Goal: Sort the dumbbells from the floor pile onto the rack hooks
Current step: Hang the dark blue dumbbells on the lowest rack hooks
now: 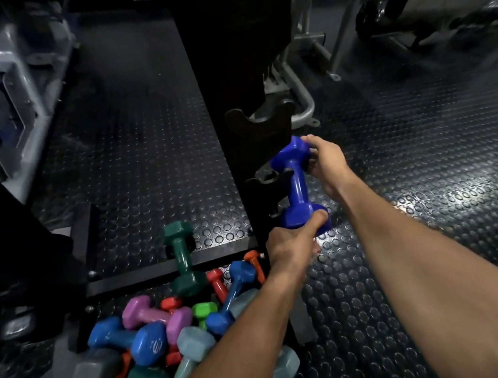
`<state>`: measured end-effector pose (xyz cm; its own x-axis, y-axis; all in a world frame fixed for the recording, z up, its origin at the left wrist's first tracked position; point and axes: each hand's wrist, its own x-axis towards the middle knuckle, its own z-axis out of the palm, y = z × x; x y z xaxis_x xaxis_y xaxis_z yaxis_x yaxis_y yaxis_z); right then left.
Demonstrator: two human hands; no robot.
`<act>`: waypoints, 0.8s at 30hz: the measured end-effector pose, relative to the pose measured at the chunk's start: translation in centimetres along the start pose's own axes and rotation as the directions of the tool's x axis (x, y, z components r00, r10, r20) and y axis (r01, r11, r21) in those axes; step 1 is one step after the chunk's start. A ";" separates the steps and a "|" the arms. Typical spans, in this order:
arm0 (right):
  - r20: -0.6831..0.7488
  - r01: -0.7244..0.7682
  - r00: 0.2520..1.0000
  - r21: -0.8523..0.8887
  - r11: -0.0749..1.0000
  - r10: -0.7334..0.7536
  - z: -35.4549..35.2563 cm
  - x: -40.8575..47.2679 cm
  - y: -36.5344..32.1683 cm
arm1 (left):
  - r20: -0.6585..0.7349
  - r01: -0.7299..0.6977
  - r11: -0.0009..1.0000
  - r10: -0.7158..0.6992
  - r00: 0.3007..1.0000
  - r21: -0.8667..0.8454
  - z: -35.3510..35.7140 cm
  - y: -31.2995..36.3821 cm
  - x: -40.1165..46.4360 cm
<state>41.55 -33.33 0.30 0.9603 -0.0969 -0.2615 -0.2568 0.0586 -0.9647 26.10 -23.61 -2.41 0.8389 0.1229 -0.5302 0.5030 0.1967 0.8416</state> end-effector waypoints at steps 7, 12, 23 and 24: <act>0.065 -0.087 0.995 0.117 0.989 0.079 2.2 0.5 0.4 | -0.042 -0.009 0.984 0.001 0.999 -0.178 -0.9 0.3 1.0; 0.206 -0.062 0.976 -0.047 0.997 0.071 3.6 -0.1 1.0 | 0.000 0.020 0.965 -0.021 1.000 -0.263 -1.9 -1.5 1.0; 0.155 -0.072 0.984 -0.078 0.994 0.083 2.3 -2.6 2.2 | 0.061 0.036 0.986 -0.026 0.998 -0.160 -3.9 -1.9 0.8; 0.133 -0.063 0.988 -0.096 0.993 0.075 2.1 -2.7 2.1 | 0.051 0.021 0.991 -0.015 0.999 -0.128 -4.1 -1.8 0.8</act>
<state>38.60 -30.86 -0.98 0.9442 0.0409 -0.3268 -0.3257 -0.0315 -0.9449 24.95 -19.85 -4.78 0.8408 0.0700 -0.5368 0.4901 0.3226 0.8098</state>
